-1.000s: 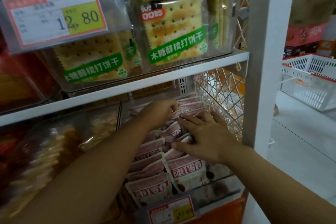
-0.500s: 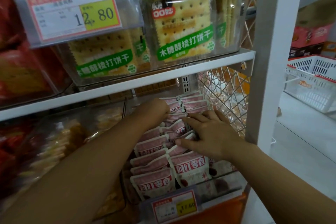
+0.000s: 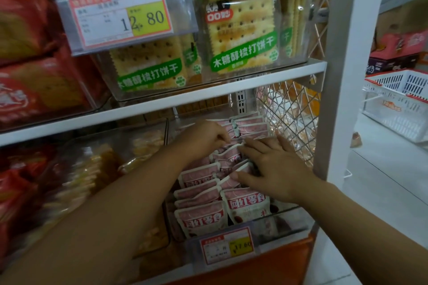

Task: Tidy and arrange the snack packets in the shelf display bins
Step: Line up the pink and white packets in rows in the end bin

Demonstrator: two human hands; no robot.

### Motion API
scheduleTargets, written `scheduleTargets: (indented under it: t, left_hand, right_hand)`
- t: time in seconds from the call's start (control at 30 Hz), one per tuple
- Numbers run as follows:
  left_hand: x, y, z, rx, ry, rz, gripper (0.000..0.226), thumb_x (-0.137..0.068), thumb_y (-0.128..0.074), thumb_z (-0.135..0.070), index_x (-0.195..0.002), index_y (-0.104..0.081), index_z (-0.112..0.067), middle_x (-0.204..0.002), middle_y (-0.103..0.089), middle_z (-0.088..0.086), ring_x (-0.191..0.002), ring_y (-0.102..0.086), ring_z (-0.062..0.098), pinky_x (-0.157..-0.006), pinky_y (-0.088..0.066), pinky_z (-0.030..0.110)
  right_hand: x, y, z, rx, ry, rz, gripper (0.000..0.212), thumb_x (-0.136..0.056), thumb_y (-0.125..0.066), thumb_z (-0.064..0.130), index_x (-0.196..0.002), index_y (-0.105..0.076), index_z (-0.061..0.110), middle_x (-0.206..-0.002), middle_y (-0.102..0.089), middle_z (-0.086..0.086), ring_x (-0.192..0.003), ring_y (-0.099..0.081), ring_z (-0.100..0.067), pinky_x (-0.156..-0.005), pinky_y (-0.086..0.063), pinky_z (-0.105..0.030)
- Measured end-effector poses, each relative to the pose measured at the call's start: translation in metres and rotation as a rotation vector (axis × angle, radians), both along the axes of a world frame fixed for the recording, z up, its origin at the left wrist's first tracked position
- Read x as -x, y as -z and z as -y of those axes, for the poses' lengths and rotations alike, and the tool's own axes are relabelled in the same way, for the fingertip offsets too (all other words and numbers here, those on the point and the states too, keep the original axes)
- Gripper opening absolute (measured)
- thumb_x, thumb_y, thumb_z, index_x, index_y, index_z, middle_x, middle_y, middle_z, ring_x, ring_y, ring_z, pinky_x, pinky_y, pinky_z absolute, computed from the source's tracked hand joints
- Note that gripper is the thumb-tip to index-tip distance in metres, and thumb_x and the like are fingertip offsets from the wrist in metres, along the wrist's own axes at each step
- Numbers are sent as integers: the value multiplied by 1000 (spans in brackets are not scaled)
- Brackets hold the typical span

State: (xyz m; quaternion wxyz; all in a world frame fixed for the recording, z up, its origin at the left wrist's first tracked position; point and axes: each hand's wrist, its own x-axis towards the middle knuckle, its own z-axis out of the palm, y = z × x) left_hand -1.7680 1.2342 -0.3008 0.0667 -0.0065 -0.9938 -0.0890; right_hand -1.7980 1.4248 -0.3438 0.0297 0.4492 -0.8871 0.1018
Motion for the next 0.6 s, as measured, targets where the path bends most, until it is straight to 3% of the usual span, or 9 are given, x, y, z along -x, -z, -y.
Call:
scheduleTargets:
  t: [0.1,0.23,0.37,0.5,0.6]
  left_hand:
    - [5,2,0,69,-13,78,22,-88,-63,-16,-109,-71,-19,-109,-70,0,-99,-63,15,-80,-42,21]
    - [14,4,0,230,-38,160,23,-88,-63,-24,-110,-70,-24,-110,-69,1,-98,-62,20,-86,-48,28]
    - [16,8,1,387,-67,106,21,-91,-56,-37,-103,-68,-24,-101,-67,1,-93,-60,22,-75,-47,31]
    - [18,12,2,352,-187,17,17,-90,-58,-30,-82,-69,-19,-83,-65,2,-82,-60,21,-61,-37,26]
    - [21,12,-3,341,-265,72,18,-90,-56,-26,-77,-64,-16,-80,-61,2,-78,-57,20,-58,-34,26]
  right_hand:
    - [1,-1,3,2,-12,6,101,-60,0,80,-146,-23,33,-157,-12,10,-141,-13,-13,-114,-3,-41]
    - [6,-1,12,-4,-26,42,95,-65,-11,81,-146,-23,32,-156,-14,12,-140,-15,-15,-114,-5,-43]
    - [8,-1,11,21,-52,43,102,-60,-7,81,-145,-28,29,-154,-21,11,-138,-20,-15,-114,-7,-42]
    - [5,-2,7,15,-67,14,98,-64,-9,81,-141,-36,28,-154,-21,13,-136,-24,-14,-114,-9,-41]
    - [4,-1,7,5,-52,15,88,-72,-18,77,-142,-35,27,-155,-19,13,-137,-23,-15,-113,-7,-42]
